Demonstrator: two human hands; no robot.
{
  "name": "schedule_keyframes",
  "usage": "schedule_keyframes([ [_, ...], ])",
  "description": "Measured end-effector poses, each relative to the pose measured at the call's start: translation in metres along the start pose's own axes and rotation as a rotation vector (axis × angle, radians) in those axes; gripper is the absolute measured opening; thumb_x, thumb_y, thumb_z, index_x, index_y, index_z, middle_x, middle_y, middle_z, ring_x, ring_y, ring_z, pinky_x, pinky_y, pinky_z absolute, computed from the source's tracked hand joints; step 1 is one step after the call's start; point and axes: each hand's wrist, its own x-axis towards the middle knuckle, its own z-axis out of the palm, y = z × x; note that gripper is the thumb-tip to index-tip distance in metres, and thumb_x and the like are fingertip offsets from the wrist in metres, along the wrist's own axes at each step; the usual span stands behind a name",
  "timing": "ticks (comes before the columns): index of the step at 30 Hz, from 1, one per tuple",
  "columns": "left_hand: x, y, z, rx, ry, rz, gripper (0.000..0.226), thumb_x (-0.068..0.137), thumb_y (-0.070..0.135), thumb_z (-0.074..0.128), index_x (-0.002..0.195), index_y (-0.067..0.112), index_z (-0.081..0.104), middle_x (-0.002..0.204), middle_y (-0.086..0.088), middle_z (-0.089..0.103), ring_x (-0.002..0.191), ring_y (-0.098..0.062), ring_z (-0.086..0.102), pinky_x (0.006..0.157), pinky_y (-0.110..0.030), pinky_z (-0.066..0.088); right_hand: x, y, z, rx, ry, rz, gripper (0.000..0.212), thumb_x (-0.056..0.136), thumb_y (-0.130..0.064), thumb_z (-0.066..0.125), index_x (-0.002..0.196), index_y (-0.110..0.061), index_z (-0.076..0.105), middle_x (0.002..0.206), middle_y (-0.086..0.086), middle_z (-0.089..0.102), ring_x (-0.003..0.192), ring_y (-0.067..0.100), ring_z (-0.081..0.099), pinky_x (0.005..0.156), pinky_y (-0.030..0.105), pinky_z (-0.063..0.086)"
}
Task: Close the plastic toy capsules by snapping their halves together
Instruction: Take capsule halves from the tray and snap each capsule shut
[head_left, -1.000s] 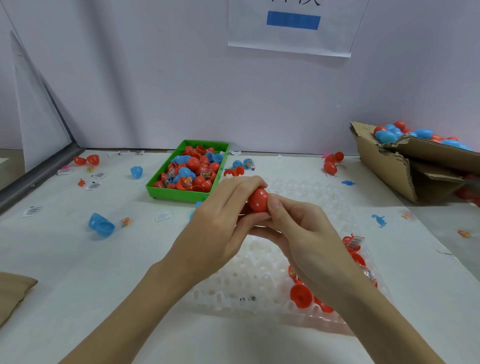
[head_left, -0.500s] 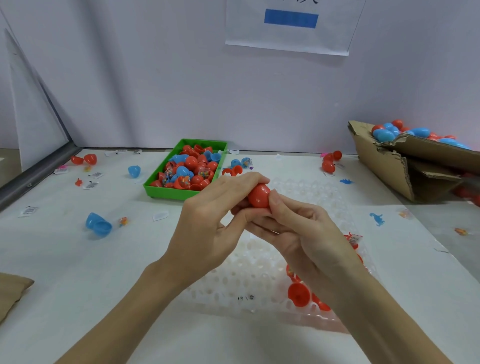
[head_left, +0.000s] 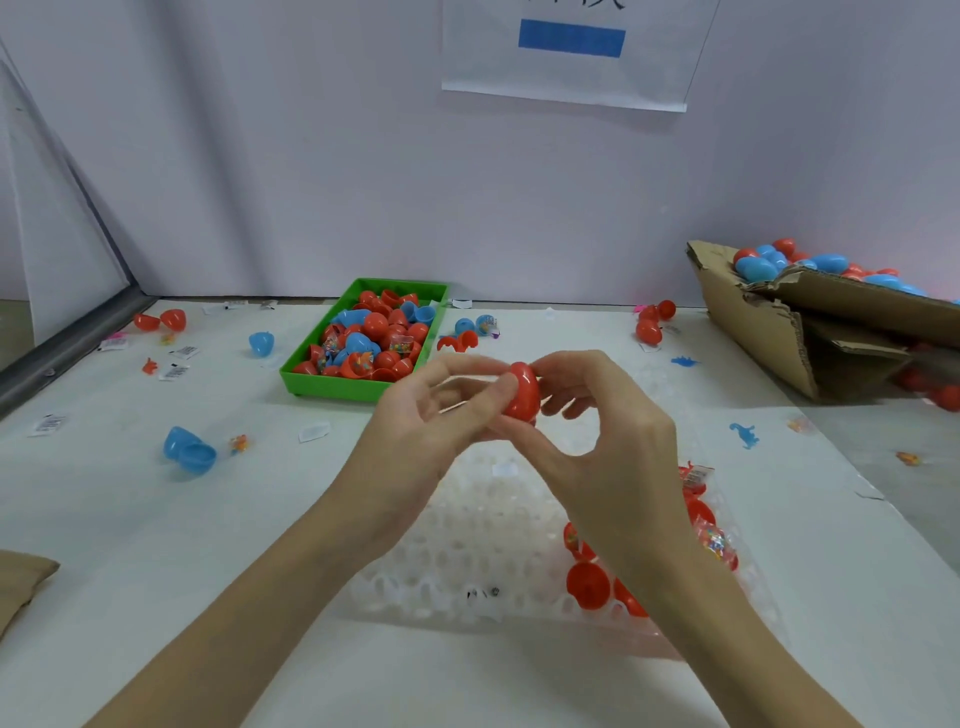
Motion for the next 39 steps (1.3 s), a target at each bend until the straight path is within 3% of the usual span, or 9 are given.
schedule_keyframes([
  [3,0.000,0.003,-0.003,-0.138,-0.063,-0.074,0.025,0.090,0.025,0.076,0.110,0.010,0.078,0.110,-0.017,0.077,0.104,-0.032,0.076,0.088,-0.028,0.060,0.000,0.000,0.003,-0.036,-0.039,-0.029,0.049,0.084,-0.036,0.080,0.121,-0.009,0.064,0.109,0.002,0.065,0.090,0.006,0.058,0.083,0.008,0.047],
  [7,0.001,0.006,-0.008,-0.241,-0.141,-0.109,0.031,0.092,0.020,0.068,0.113,-0.001,0.077,0.114,-0.023,0.075,0.109,-0.031,0.074,0.089,-0.028,0.059,0.001,-0.001,0.001,0.053,-0.130,-0.096,0.050,0.095,-0.027,0.069,0.140,-0.006,0.058,0.123,0.004,0.066,0.107,0.010,0.062,0.095,0.015,0.050],
  [14,0.000,0.002,-0.005,-0.278,-0.168,-0.125,0.033,0.093,0.025,0.069,0.113,0.000,0.077,0.117,-0.022,0.074,0.110,-0.028,0.074,0.091,-0.029,0.059,-0.001,-0.004,-0.001,-0.007,-0.134,-0.153,0.040,0.101,-0.021,0.057,0.133,0.002,0.061,0.121,0.009,0.068,0.107,0.017,0.064,0.097,0.012,0.047],
  [17,0.001,0.000,-0.004,-0.286,-0.167,-0.134,0.036,0.093,0.030,0.072,0.113,0.000,0.077,0.112,-0.020,0.075,0.108,-0.028,0.074,0.091,-0.030,0.059,-0.001,-0.004,0.001,-0.014,-0.125,-0.184,0.039,0.099,-0.018,0.061,0.132,0.003,0.062,0.119,0.011,0.068,0.104,0.020,0.065,0.096,0.015,0.050],
  [24,0.001,0.007,-0.011,-0.427,-0.334,-0.256,0.037,0.097,0.034,0.059,0.113,0.008,0.080,0.111,-0.016,0.077,0.108,-0.028,0.074,0.092,-0.030,0.058,-0.002,-0.007,0.001,0.176,-0.175,-0.102,0.056,0.094,-0.025,0.070,0.145,-0.010,0.053,0.133,0.000,0.066,0.120,0.005,0.061,0.100,0.011,0.044],
  [27,0.001,0.009,-0.008,-0.316,-0.334,-0.226,0.044,0.104,0.038,0.052,0.118,0.005,0.077,0.118,-0.022,0.075,0.115,-0.033,0.072,0.093,-0.033,0.059,-0.003,-0.008,0.000,0.220,-0.159,-0.033,0.046,0.093,-0.019,0.073,0.136,-0.015,0.061,0.125,-0.008,0.070,0.114,0.000,0.064,0.095,0.010,0.046],
  [30,0.002,0.008,-0.006,-0.151,-0.195,-0.192,0.059,0.099,0.056,0.056,0.110,0.003,0.078,0.112,-0.028,0.074,0.108,-0.039,0.073,0.088,-0.038,0.062,-0.002,-0.004,0.000,0.156,-0.207,-0.007,0.036,0.095,-0.014,0.071,0.131,-0.015,0.062,0.114,-0.008,0.071,0.106,0.005,0.065,0.094,0.012,0.048],
  [35,0.000,0.001,-0.005,0.154,-0.119,-0.035,0.032,0.097,0.045,0.066,0.097,0.016,0.080,0.093,-0.013,0.079,0.089,-0.032,0.077,0.095,-0.038,0.060,-0.004,0.002,0.001,0.046,-0.268,-0.041,0.035,0.097,-0.005,0.066,0.131,-0.010,0.061,0.111,-0.003,0.070,0.100,0.012,0.065,0.090,0.023,0.053],
  [39,0.003,-0.003,-0.008,0.171,-0.134,-0.039,0.037,0.095,0.054,0.062,0.099,0.022,0.081,0.098,-0.010,0.080,0.092,-0.029,0.078,0.090,-0.032,0.062,0.000,0.003,-0.001,0.018,-0.353,0.024,0.047,0.100,-0.014,0.065,0.145,-0.023,0.054,0.121,-0.009,0.057,0.106,0.001,0.055,0.093,0.012,0.047],
])
